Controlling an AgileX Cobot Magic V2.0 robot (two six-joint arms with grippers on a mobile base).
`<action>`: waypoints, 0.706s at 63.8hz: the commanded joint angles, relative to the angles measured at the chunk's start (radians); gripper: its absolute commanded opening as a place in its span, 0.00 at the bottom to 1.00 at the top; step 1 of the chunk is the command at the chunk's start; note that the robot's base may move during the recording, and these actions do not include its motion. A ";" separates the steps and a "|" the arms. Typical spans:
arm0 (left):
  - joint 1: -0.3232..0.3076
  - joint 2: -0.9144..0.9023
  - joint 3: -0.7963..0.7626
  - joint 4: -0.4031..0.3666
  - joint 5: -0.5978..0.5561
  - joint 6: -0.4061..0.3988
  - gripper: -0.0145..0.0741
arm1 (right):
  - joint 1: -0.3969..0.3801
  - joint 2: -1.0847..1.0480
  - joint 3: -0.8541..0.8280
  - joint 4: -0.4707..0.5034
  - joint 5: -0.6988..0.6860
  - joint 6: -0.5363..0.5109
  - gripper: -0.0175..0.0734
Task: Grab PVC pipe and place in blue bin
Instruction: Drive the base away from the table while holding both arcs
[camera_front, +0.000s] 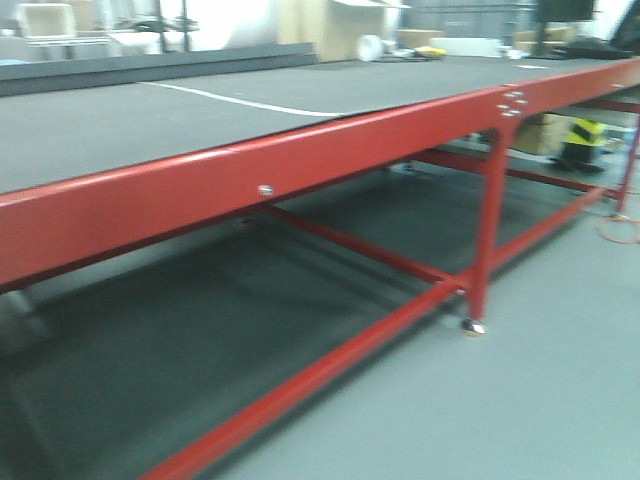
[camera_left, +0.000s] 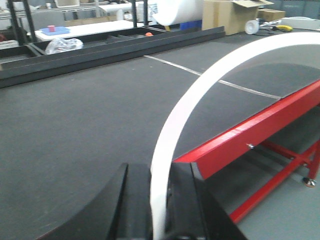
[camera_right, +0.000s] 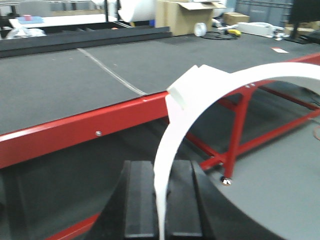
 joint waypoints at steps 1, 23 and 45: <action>0.000 -0.004 -0.002 -0.001 -0.024 -0.008 0.04 | 0.001 -0.002 0.001 -0.001 -0.022 -0.006 0.01; 0.000 -0.004 -0.002 -0.001 -0.024 -0.008 0.04 | 0.001 -0.002 0.001 -0.001 -0.021 -0.006 0.01; 0.000 -0.004 -0.002 -0.001 -0.024 -0.008 0.04 | 0.001 -0.002 0.001 -0.001 -0.021 -0.006 0.01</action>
